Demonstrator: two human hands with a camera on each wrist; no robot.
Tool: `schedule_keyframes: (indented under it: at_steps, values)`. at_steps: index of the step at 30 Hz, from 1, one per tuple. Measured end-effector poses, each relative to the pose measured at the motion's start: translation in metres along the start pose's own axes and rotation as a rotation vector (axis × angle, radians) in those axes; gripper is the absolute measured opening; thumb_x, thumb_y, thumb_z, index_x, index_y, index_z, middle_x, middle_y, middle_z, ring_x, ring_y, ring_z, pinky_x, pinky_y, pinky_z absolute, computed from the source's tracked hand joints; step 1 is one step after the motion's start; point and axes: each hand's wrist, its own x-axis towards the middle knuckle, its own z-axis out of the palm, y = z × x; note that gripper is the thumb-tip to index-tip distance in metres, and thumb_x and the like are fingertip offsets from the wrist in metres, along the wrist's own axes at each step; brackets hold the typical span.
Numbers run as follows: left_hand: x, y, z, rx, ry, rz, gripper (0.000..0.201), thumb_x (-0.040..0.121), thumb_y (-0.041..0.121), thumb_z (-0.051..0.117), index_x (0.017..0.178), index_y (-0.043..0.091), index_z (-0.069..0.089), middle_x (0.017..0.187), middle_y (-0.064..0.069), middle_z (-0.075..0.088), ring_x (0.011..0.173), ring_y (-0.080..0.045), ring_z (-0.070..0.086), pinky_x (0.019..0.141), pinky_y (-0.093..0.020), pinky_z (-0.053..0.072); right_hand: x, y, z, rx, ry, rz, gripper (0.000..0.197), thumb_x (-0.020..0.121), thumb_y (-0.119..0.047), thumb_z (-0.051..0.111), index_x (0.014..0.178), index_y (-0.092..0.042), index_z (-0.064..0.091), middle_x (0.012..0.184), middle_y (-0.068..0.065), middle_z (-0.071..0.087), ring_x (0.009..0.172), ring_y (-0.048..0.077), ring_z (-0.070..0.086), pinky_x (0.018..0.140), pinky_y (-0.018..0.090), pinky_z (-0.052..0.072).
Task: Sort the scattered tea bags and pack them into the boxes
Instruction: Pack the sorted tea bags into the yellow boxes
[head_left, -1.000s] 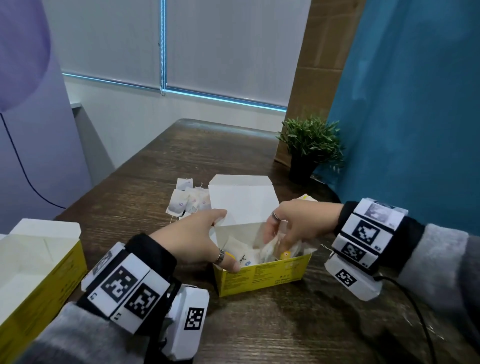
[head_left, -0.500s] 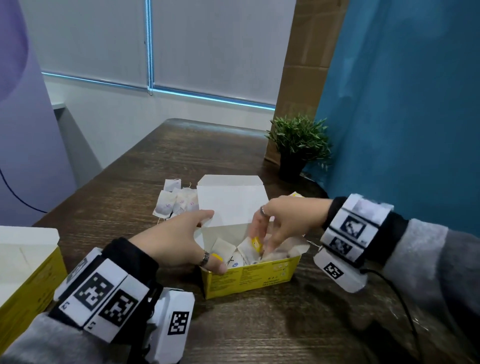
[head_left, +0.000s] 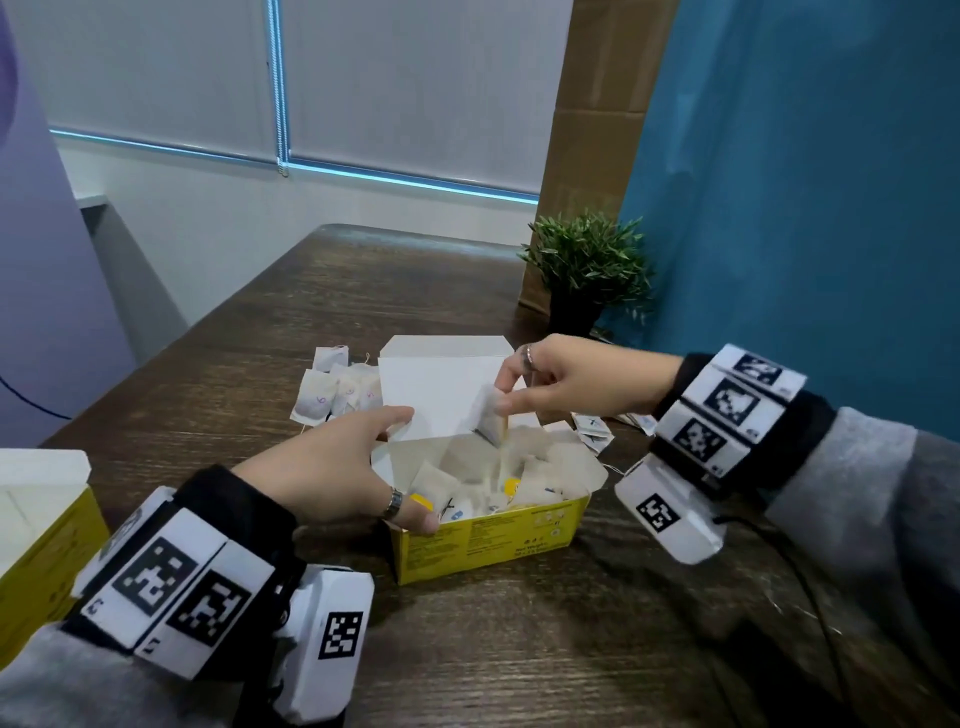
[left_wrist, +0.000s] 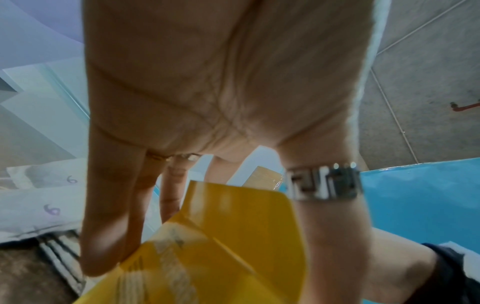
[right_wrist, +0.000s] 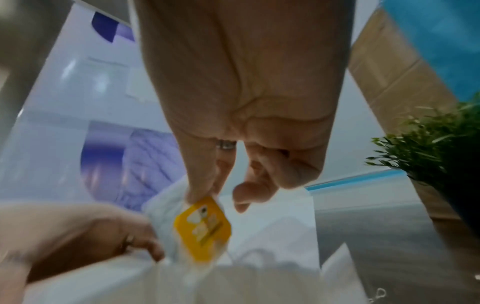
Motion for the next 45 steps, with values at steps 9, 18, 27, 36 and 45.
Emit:
schedule_keyframes:
  at_steps: [9,18,27,36,45]
  values:
    - [0.0,0.0,0.0,-0.018,0.009,-0.009,0.11,0.053,0.038,0.086,0.146,0.031,0.026,0.143,0.009,0.038,0.109,-0.006,0.04,0.098,-0.02,0.033,0.012,0.014,0.008,0.009,0.005,0.126,0.022,0.088,-0.033,0.061,0.097,-0.015,0.069,0.071,-0.006,0.066,0.049,0.012,0.049,0.05,0.03,0.046]
    - [-0.003,0.002,-0.002,-0.026,0.013,-0.032,0.111,0.054,0.036,0.086,0.146,0.033,0.025,0.134,0.01,0.042,0.107,-0.007,0.042,0.091,-0.019,0.032,0.014,0.125,-0.041,0.048,0.376,0.591,0.007,0.094,-0.02,0.051,0.095,-0.015,0.055,0.077,0.001,0.056,0.061,0.014,0.051,0.034,0.011,0.039]
    - [0.0,-0.001,-0.004,-0.03,0.011,-0.046,0.109,0.054,0.036,0.086,0.145,0.036,0.025,0.116,0.017,0.041,0.094,0.0,0.048,0.077,-0.011,0.037,0.029,0.194,-0.016,0.054,0.02,0.766,0.076,0.084,-0.02,0.069,0.147,-0.014,0.026,0.134,0.009,0.052,0.104,0.021,0.054,0.074,0.028,0.049]
    - [0.001,-0.003,-0.003,-0.014,0.019,-0.022,0.108,0.057,0.037,0.086,0.146,0.034,0.024,0.131,0.016,0.042,0.108,-0.002,0.039,0.087,-0.015,0.029,0.025,0.204,0.004,0.218,0.215,0.768,0.018,0.079,-0.013,0.072,0.082,-0.017,0.055,0.08,0.007,0.057,0.07,0.017,0.055,0.047,0.026,0.05]
    - [0.003,-0.005,-0.002,-0.032,0.016,0.001,0.109,0.056,0.036,0.087,0.146,0.031,0.026,0.139,0.008,0.041,0.112,-0.008,0.042,0.096,-0.019,0.032,-0.012,0.128,-0.043,0.079,0.431,0.426,0.021,0.08,-0.016,0.072,0.082,-0.016,0.052,0.067,0.003,0.059,0.041,0.004,0.052,0.035,0.012,0.038]
